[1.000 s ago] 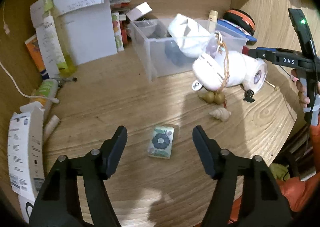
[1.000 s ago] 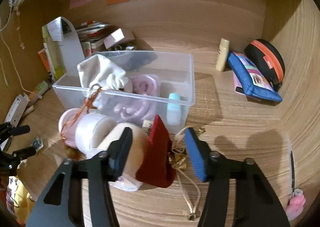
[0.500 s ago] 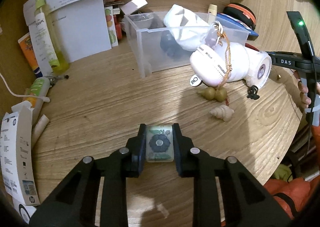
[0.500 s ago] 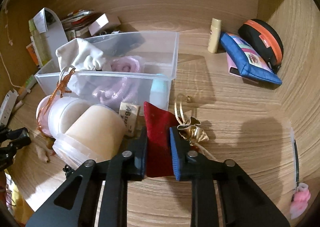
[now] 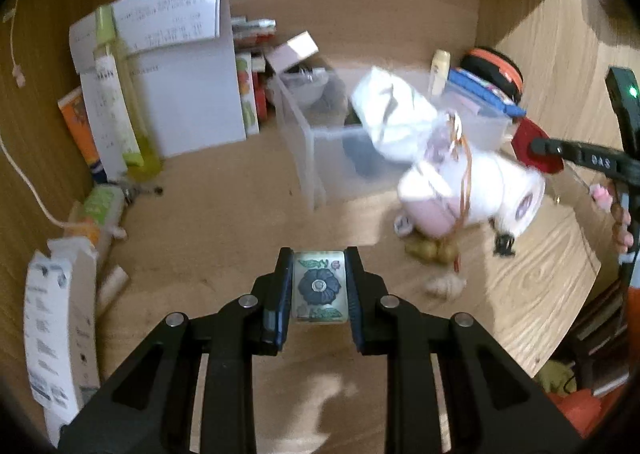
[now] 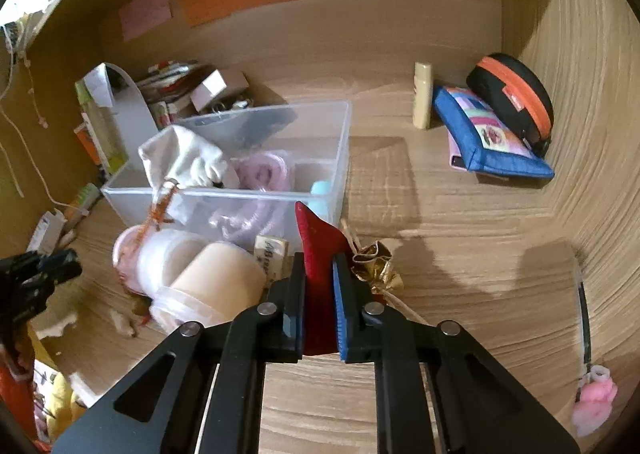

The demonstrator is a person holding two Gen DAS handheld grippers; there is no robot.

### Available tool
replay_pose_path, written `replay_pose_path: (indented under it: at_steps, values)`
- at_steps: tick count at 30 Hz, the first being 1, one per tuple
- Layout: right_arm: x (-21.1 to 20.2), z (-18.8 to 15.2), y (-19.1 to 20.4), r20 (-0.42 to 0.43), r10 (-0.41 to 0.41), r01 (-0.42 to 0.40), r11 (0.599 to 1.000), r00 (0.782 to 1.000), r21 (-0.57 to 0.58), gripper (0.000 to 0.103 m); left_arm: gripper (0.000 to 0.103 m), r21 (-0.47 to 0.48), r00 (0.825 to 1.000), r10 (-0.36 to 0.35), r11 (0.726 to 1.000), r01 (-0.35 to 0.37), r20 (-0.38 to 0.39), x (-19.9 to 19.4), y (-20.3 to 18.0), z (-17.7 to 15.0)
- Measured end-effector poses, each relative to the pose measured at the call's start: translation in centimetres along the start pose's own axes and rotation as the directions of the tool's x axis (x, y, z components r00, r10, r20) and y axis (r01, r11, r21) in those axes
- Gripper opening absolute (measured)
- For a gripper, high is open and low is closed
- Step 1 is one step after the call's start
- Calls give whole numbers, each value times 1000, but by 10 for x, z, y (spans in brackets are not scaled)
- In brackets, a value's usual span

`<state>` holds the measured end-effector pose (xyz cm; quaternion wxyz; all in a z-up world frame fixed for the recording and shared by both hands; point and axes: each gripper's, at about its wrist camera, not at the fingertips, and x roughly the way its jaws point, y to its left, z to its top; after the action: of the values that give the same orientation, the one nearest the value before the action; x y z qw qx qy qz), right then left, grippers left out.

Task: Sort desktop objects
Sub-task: 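Carry the badge and red pouch over the clear box and release them inside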

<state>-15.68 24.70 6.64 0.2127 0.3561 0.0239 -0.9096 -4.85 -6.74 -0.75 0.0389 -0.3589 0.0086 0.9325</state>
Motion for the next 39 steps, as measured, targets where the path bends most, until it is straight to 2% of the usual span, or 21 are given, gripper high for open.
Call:
replay_pose_path:
  at_steps: [9, 19, 29, 35, 39]
  values:
    - [-35, 16, -1, 80, 55, -55, 998, 995, 3, 10, 24, -19, 997, -25, 999, 26, 67, -4, 1, 38]
    - [-49, 41, 0, 143, 85, -85, 996, 986, -8, 10, 24, -18, 992, -63, 998, 65, 107, 5, -6, 77]
    - [-41, 82, 18, 188, 129, -121, 991, 974, -57, 10, 24, -3, 990, -83, 996, 84, 115, 24, -7, 114]
    - [-28, 107, 35, 200, 216, -204, 976, 956, -80, 10, 24, -9, 989, -112, 994, 113, 94, 41, -7, 128]
    - [-10, 117, 50, 178, 265, -251, 963, 948, -100, 10, 24, -15, 989, -136, 990, 137, 61, 60, -8, 135]
